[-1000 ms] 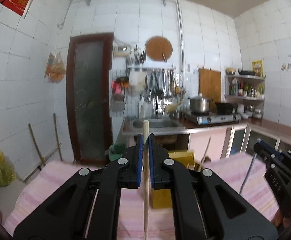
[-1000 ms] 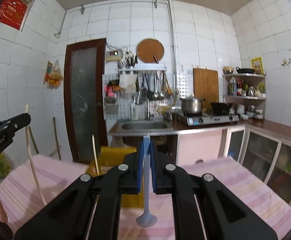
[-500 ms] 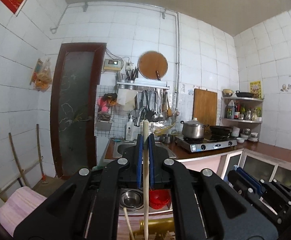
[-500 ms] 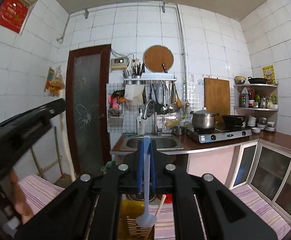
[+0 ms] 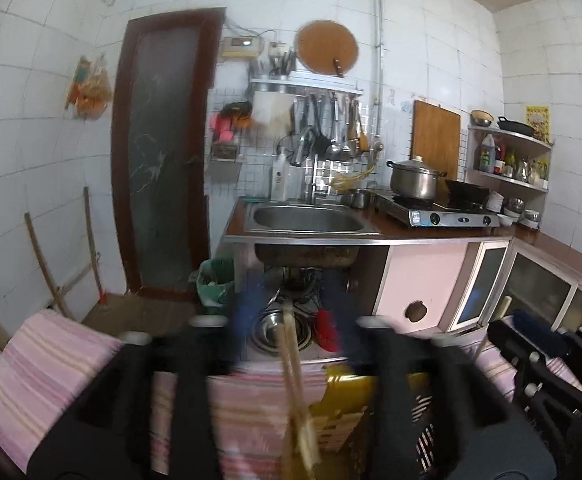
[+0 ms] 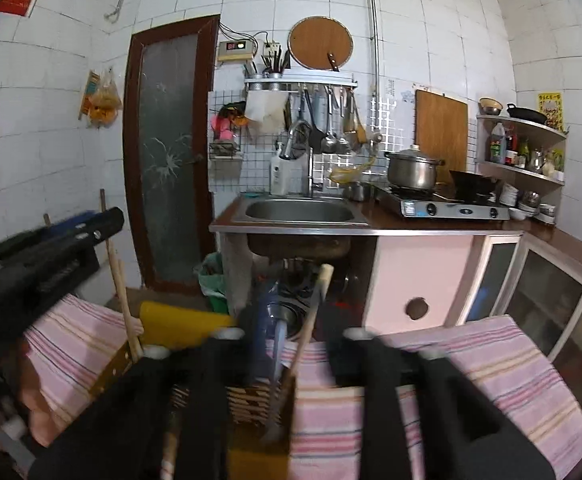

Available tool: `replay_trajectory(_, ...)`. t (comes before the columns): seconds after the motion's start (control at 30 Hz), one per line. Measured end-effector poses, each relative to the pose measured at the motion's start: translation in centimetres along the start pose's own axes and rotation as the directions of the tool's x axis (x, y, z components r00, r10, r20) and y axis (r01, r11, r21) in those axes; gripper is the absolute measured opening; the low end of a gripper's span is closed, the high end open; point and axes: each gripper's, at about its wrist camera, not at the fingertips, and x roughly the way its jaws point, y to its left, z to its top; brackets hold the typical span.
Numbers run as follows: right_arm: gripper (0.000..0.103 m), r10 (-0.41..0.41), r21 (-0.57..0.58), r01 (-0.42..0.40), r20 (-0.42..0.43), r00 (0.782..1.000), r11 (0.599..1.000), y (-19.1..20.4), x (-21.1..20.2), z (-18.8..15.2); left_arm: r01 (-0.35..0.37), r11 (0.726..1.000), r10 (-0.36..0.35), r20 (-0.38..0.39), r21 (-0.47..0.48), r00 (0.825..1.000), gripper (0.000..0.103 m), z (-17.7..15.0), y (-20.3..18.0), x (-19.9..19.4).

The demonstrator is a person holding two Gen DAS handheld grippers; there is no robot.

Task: Organize utensils
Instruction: 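Open both tools to drop the spoon and chopstick into the holder, then close the right tool on another wooden chopstick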

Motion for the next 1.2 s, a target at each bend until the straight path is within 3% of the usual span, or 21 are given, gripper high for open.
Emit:
replay_trajectory(0.03,0.059,-0.009,0.009,0.009,0.005,1.000,1.000,-0.3,-0.9,0.1,-0.022,1.000,0.022,0.012,-0.002,1.000,0.071,0.2,0.4,-1.1)
replay_trajectory(0.1,0.059,-0.038,0.017,0.038,0.005,0.999,0.999,-1.0,-3.1,0.5,-0.049,0.999,0.049,0.035,0.021,0.998,0.077,0.5,0.8,-3.3)
replay_trajectory(0.17,0.060,-0.055,0.032,0.056,-0.016,0.998,0.998,-1.7,-5.0,0.4,-0.073,0.996,0.072,0.017,0.048,0.997,0.094,0.6,1.4,-5.4)
replay_trajectory(0.23,0.060,-0.065,0.057,0.068,-0.061,0.996,0.996,-2.4,-6.3,-0.3,-0.084,0.996,0.084,0.004,0.042,0.996,0.098,0.3,2.2,-7.2)
replay_trajectory(0.33,0.060,-0.064,0.070,0.073,-0.119,0.991,0.995,-2.7,-7.4,-2.1,-0.091,0.996,0.092,-0.042,0.023,0.995,0.098,-0.8,3.7,-9.5)
replay_trajectory(0.5,0.060,-0.057,0.081,0.078,-0.237,0.970,0.994,-2.5,-8.6,-7.7,-0.118,0.993,0.118,-0.162,0.009,0.980,0.098,-5.7,5.5,-11.5)
replay_trajectory(0.63,0.060,-0.041,0.091,0.073,-0.315,0.948,0.993,-2.5,-8.1,-11.4,-0.128,0.992,0.128,-0.273,0.017,0.954,0.098,-10.3,6.1,-11.2)
replay_trajectory(0.87,0.060,0.003,0.111,0.046,-0.409,0.913,0.993,-1.9,-6.7,-16.1,-0.147,0.988,0.152,-0.374,0.042,0.915,0.098,-15.7,6.3,-9.4)
replay_trajectory(1.07,0.060,0.036,0.146,0.039,-0.477,0.878,0.988,-1.1,-5.3,-17.5,-0.142,0.988,0.155,-0.391,0.062,0.907,0.098,-16.8,5.8,-8.5)
replay_trajectory(1.2,0.060,0.027,0.131,0.043,-0.493,0.870,0.990,-0.4,-5.2,-17.8,-0.136,0.986,0.164,-0.389,0.099,0.906,0.098,-17.4,5.3,-8.4)
